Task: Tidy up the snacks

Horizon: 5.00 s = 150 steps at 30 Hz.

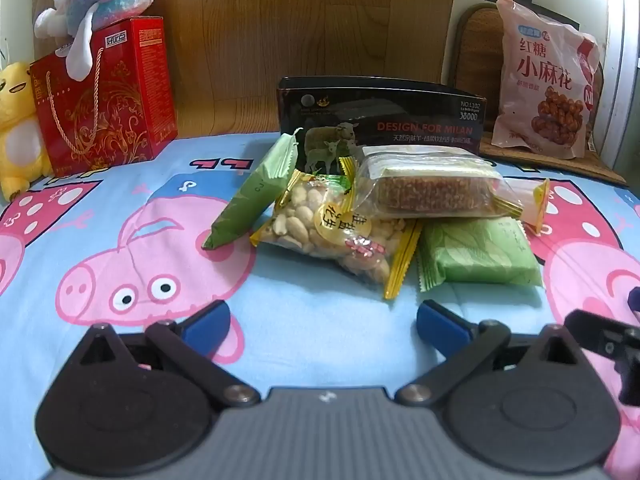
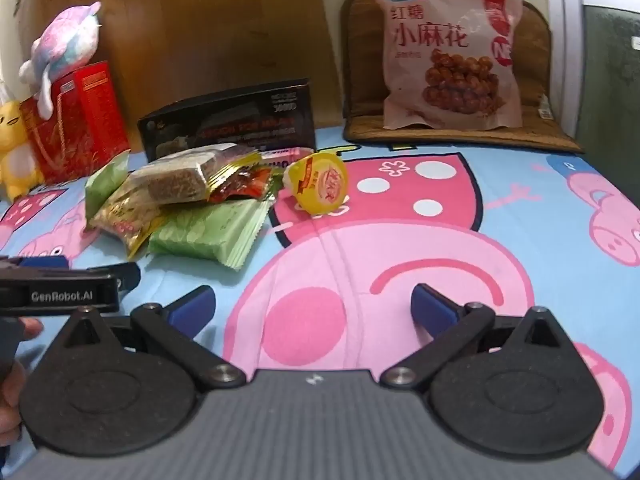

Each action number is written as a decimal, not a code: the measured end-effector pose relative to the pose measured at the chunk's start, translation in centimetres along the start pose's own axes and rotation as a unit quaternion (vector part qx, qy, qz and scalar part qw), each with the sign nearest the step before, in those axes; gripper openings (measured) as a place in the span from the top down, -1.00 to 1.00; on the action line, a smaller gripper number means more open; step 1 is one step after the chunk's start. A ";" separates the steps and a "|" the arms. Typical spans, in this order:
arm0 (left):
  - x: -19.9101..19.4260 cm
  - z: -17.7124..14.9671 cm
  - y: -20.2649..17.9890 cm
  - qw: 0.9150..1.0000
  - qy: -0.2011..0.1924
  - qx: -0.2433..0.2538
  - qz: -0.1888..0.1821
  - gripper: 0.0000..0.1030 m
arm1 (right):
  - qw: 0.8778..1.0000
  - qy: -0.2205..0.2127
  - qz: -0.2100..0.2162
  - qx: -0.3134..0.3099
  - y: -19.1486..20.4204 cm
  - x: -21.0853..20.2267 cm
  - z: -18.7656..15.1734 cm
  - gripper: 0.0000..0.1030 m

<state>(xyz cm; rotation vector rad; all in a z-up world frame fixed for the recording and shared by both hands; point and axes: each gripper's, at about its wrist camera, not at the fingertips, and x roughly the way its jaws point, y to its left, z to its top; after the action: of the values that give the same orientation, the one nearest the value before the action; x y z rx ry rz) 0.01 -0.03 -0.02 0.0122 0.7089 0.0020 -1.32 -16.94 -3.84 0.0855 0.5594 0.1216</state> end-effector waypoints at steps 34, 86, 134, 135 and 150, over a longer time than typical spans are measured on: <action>-4.2 -2.4 6.1 0.986 -0.129 -0.082 -0.068 -0.51 | 0.970 -0.007 0.218 0.107 0.8 2.8 4.2 0.90; 6.2 17.7 4.8 0.962 -0.045 -0.137 -0.232 -0.02 | 0.990 -0.049 0.125 -0.041 1.9 10.3 15.5 0.00; -2.2 3.7 7.7 0.970 -0.047 -0.054 -0.232 -0.15 | 0.986 0.014 0.160 0.048 -2.7 6.0 9.8 0.00; -1.9 4.5 8.1 0.969 -0.051 -0.067 -0.234 -0.15 | 0.987 0.025 0.149 0.053 -3.0 7.0 10.6 0.01; 12.4 12.0 3.7 0.967 0.077 -0.075 -0.229 -0.04 | 0.979 0.099 0.149 0.101 -3.9 13.4 10.8 0.10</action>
<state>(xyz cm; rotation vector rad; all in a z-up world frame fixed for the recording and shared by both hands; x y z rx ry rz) 17.26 3.59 1.06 -0.2999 0.8521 -0.3914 16.05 -19.46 -2.22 0.3584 0.7548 0.3675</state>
